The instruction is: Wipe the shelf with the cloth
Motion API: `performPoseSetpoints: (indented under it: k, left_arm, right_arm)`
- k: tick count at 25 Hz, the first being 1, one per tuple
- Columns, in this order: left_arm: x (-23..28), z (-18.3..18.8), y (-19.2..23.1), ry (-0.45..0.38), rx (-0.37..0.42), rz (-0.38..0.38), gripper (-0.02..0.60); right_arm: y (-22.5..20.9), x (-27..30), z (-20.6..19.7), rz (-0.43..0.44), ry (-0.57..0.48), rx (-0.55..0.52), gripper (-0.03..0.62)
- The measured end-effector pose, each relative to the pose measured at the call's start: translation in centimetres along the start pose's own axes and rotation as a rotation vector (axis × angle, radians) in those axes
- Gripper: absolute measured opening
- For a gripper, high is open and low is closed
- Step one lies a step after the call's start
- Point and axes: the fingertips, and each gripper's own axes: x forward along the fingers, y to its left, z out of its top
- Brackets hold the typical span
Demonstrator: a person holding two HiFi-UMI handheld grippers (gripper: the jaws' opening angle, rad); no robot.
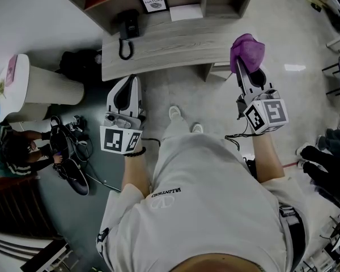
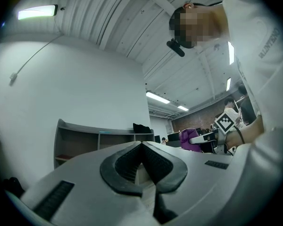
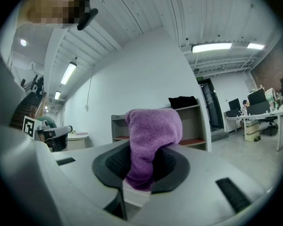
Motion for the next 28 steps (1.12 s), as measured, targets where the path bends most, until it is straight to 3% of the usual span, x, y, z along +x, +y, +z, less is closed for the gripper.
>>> performPoseSetpoints:
  k: [14,28]
  left_arm:
    - [7.0,-3.3,5.2,-0.026,-0.035,-0.023,-0.002]
    - [17.4,-6.8,15.9,-0.017,-0.039,-0.045,-0.002]
  right_arm:
    - [-1.5,7.9,-0.2,-0.019,0.017,-0.04,0.08]
    - [-1.5,23.6,0.9,0.006,0.01,-0.07,0.08]
